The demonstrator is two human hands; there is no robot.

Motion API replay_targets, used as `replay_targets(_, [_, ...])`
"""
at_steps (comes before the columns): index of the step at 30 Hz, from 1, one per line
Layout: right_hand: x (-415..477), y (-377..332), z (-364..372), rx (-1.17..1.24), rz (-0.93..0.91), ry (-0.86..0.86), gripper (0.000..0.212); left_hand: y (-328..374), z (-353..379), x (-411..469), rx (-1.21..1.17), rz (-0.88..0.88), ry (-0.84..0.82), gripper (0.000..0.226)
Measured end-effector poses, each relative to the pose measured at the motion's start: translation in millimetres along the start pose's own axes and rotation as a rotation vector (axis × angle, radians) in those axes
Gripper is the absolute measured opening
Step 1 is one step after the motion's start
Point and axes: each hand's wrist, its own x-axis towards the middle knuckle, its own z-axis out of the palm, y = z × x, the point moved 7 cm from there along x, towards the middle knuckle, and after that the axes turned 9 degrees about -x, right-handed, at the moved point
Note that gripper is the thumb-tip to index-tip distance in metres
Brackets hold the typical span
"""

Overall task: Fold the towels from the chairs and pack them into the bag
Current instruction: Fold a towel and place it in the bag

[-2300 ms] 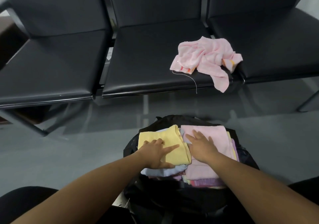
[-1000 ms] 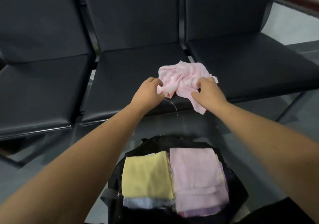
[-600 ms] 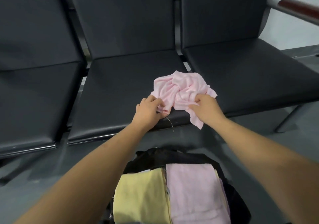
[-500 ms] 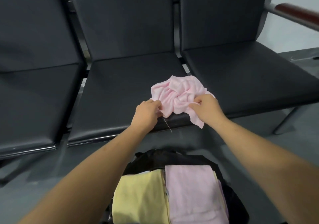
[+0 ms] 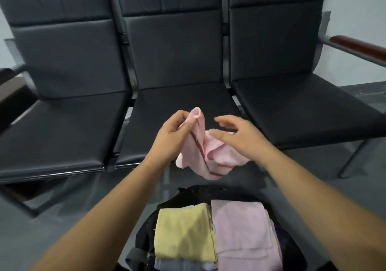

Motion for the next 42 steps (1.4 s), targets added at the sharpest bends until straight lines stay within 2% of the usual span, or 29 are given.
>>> replay_targets(1, [-7.1,-12.3,11.3,0.042,-0.045,-0.085,0.046,2.9,1.3,-6.1,-0.001,0.009,-0.031,0.028])
replay_targets(3, [-16.0,-26.8,27.2,0.075,-0.128,-0.154,0.031,7.0,3.2,-15.4,0.04,0.04,-0.075,0.024])
replay_targets(5, [-15.4,-32.1,27.9,0.038,-0.166,-0.074,0.015,10.2,-0.5,-16.9,0.115,0.087,-0.084,0.014])
replay_targets(9, [-13.1,-40.8,11.3,0.073,-0.23,0.03,0.02,17.0,-24.3,-13.5,0.17,0.117,-0.056,0.01])
replay_targets(13, [-15.2,-43.1,-4.2,0.319,-0.162,0.104,0.024,30.0,-39.4,-17.9,0.135,0.155,-0.026,0.007])
replay_targets(16, [-19.2,-53.2,-2.0,0.346,-0.174,0.109,0.027,35.1,-40.0,-20.9,-0.039,0.169,0.007,0.012])
replay_targets(18, [-23.2,-63.8,0.9,0.32,-0.234,0.073,0.023,33.4,-34.8,-21.2,-0.126,0.143,-0.011,0.014])
replay_targets(20, [-26.8,-72.1,6.5,0.296,-0.27,-0.023,0.013,36.7,-28.3,-21.7,-0.103,0.147,-0.042,0.012])
replay_targets(23, [-25.1,-62.5,19.1,0.291,-0.154,-0.178,0.028,41.1,-24.4,-20.4,-0.104,0.154,-0.081,0.008])
replay_targets(24, [-25.5,-59.4,22.7,0.27,-0.122,-0.218,0.031,39.2,-23.1,-19.5,-0.111,0.141,-0.099,0.007])
replay_targets(26, [-27.2,-58.6,29.5,0.198,-0.133,-0.284,0.02,30.2,-19.3,-17.9,-0.139,0.087,-0.114,0.007])
replay_targets(28, [-25.2,-57.8,26.9,0.211,-0.153,-0.236,0.012,19.5,-16.4,-16.6,-0.209,0.014,-0.127,0.014])
replay_targets(31, [-16.4,-54.2,9.9,0.472,-0.117,-0.061,0.024,0.9,-5.7,-21.1,-0.158,-0.173,-0.338,0.041])
replay_targets(33, [-10.4,-46.0,-1.4,0.696,-0.052,-0.001,0.027,-12.8,-0.8,-26.8,-0.018,-0.255,-0.457,0.034])
replay_targets(35, [-7.0,-35.2,-13.1,0.767,-0.009,0.06,0.026,-22.9,-5.0,-23.6,-0.008,-0.286,-0.402,0.023])
replay_targets(39, [-4.7,-18.0,-22.7,0.659,0.067,0.143,0.015,-26.1,-21.9,-13.6,-0.041,-0.243,-0.266,0.028])
replay_targets(41, [-5.9,-21.3,-18.2,0.57,0.05,0.058,0.012,-20.6,-27.4,-9.3,0.057,-0.155,-0.228,0.029])
replay_targets(42, [-8.4,-25.3,-12.6,0.487,0.03,-0.027,0.013,-16.3,-28.6,-8.1,0.129,-0.096,-0.21,0.023])
